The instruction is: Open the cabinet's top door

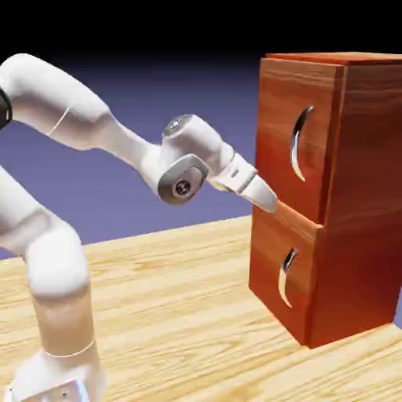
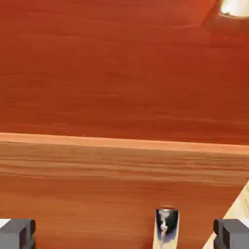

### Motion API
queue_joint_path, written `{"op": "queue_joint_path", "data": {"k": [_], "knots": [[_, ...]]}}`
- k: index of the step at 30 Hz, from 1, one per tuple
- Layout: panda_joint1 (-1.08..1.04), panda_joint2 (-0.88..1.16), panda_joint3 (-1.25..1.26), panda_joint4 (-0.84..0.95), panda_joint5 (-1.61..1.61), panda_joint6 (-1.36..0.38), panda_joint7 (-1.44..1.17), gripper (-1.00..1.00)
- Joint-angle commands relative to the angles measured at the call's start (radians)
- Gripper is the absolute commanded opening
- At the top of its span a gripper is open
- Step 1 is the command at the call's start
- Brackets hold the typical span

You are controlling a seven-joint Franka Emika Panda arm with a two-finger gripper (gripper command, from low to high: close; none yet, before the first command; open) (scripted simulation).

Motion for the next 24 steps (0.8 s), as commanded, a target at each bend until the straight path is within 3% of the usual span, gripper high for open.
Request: {"op": "queue_joint_path", "data": {"k": [1, 24], "knots": [[0.012, -0.006, -0.014, 0.005, -0.044, -0.003, 0.034, 1.00], [0.297, -0.151, -0.327, 0.117, -1.044, -0.067, 0.808, 1.00]]}}
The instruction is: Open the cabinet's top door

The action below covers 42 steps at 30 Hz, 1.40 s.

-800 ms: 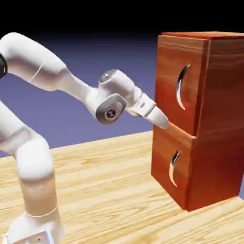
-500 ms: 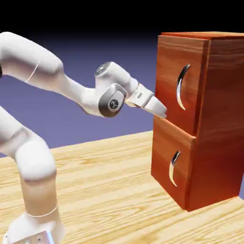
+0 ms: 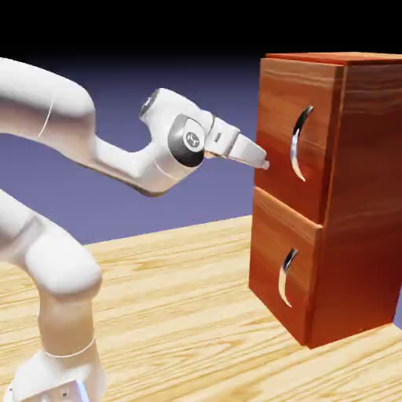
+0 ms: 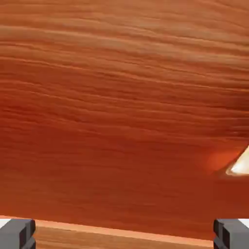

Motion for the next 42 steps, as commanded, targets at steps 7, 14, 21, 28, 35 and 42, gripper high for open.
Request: {"op": "queue_joint_path", "data": {"k": [7, 14, 21, 28, 35, 42], "knots": [[0.087, -0.044, -0.095, 0.034, -0.304, -0.020, 0.236, 1.00], [0.173, -0.088, -0.191, 0.068, -0.609, -0.039, 0.471, 1.00], [0.260, -0.132, -0.286, 0.102, -0.913, -0.059, 0.707, 1.00], [0.346, -0.177, -0.381, 0.136, -1.218, -0.079, 0.943, 1.00], [0.433, -0.221, -0.477, 0.170, -1.522, -0.098, 1.179, 1.00], [0.576, -0.180, -0.584, 0.261, -1.672, -0.132, 1.295, 1.00]]}}
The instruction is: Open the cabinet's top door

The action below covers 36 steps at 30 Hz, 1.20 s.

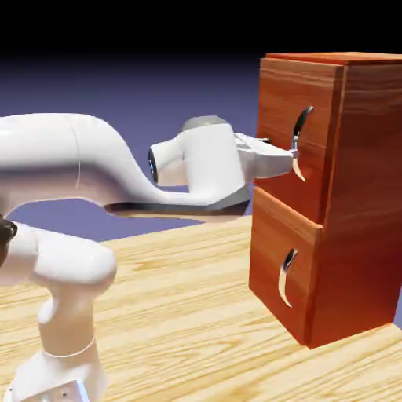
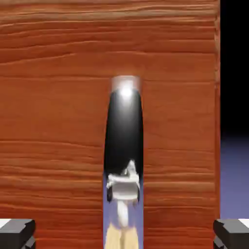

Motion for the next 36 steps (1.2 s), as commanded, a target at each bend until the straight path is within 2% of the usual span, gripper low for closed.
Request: {"op": "queue_joint_path", "data": {"k": [1, 2, 3, 16, 29, 36], "knots": [[0.036, 0.019, -0.023, 0.026, -0.009, -0.009, 0.007, 1.00], [0.065, 0.035, -0.041, 0.046, -0.017, -0.016, 0.013, 1.00], [0.065, 0.035, -0.041, 0.046, -0.017, -0.016, 0.013, -1.00], [-0.351, 0.070, 0.380, -0.188, 0.308, -0.216, 0.011, -1.00], [-0.754, 0.036, 0.851, -0.300, 0.670, -0.265, 0.012, -1.00], [-0.789, -0.033, 1.035, -0.357, 0.970, -0.420, -0.113, -1.00]]}}
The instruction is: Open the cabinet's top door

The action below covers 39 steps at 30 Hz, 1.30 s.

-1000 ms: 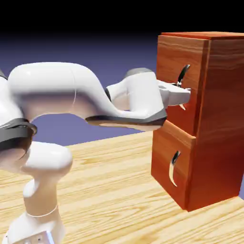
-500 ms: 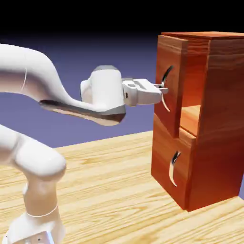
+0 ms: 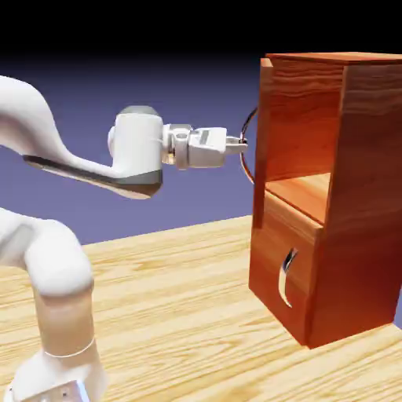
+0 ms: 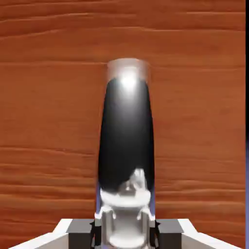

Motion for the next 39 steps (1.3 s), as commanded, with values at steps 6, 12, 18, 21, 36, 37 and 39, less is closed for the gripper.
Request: {"op": "queue_joint_path", "data": {"k": [6, 12, 18, 21, 36, 37, 39], "knots": [[0.020, -0.014, 0.174, -0.002, 0.263, -0.210, -0.079, -1.00], [0.019, 0.050, 0.376, 0.071, 0.500, -0.470, -0.107, -1.00], [-0.045, 0.171, 0.576, 0.210, 0.673, -0.730, -0.096, -1.00], [-0.104, 0.244, 0.677, 0.299, 0.736, -0.861, -0.081, -1.00], [-0.560, 0.555, 1.218, 0.709, 0.860, -1.363, 0.020, -1.00], [-0.596, 0.560, 1.254, 0.726, 0.865, -1.378, 0.022, -1.00], [-0.669, 0.557, 1.320, 0.757, 0.879, -1.398, 0.020, -1.00]]}}
